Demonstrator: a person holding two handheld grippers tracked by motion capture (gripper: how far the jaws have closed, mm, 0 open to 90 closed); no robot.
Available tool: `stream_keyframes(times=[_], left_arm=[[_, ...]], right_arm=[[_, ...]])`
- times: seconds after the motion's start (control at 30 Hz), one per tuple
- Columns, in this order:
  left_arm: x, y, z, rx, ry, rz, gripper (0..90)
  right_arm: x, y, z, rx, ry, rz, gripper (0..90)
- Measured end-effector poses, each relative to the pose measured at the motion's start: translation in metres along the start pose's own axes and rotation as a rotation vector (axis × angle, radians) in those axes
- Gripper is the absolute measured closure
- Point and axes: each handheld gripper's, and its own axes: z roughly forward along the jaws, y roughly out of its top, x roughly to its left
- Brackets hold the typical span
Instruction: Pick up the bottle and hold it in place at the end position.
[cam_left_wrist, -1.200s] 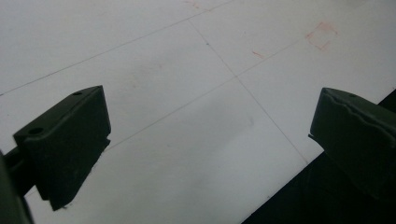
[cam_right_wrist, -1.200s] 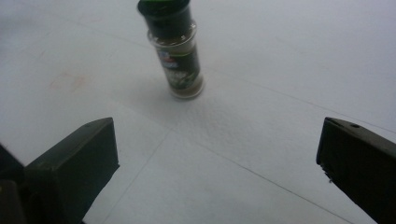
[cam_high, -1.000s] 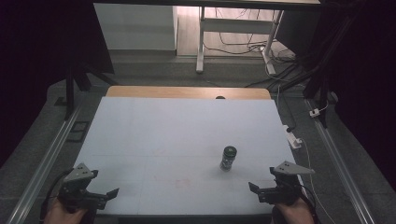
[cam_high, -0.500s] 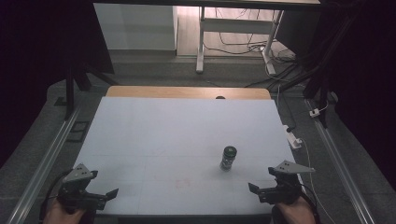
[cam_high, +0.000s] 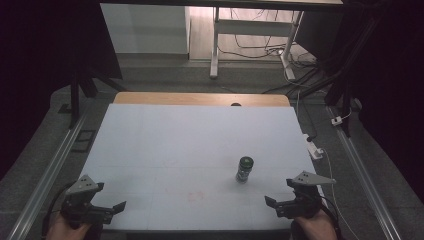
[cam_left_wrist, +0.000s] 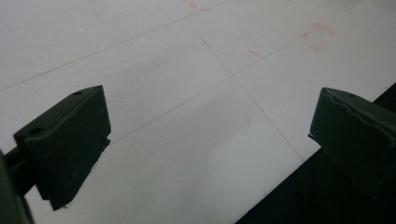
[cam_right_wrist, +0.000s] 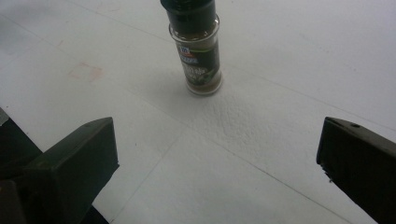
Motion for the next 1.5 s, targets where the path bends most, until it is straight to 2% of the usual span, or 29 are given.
stream_keyframes(times=[0.33, 0.83, 1.13, 1.33, 1.5], left_arm=[[0.0, 0.0, 0.0, 0.003, 0.004, -0.002, 0.0], [0.0, 0.0, 0.001, 0.005, 0.003, -0.008, 0.0], [0.0, 0.0, 0.001, 0.008, 0.005, -0.011, 0.0], [0.0, 0.0, 0.001, 0.01, 0.007, -0.012, 0.0], [0.001, 0.0, 0.001, 0.014, 0.011, -0.015, 0.0]], right_arm=[[0.0, 0.004, 0.005, -0.021, 0.002, -0.034, 0.0], [0.0, 0.014, 0.026, -0.035, 0.049, -0.078, 0.0], [-0.001, 0.02, 0.043, -0.024, 0.08, -0.094, 0.0], [-0.002, 0.026, 0.053, -0.007, 0.101, -0.073, 0.0], [-0.002, 0.029, 0.061, 0.011, 0.13, -0.091, 0.0]])
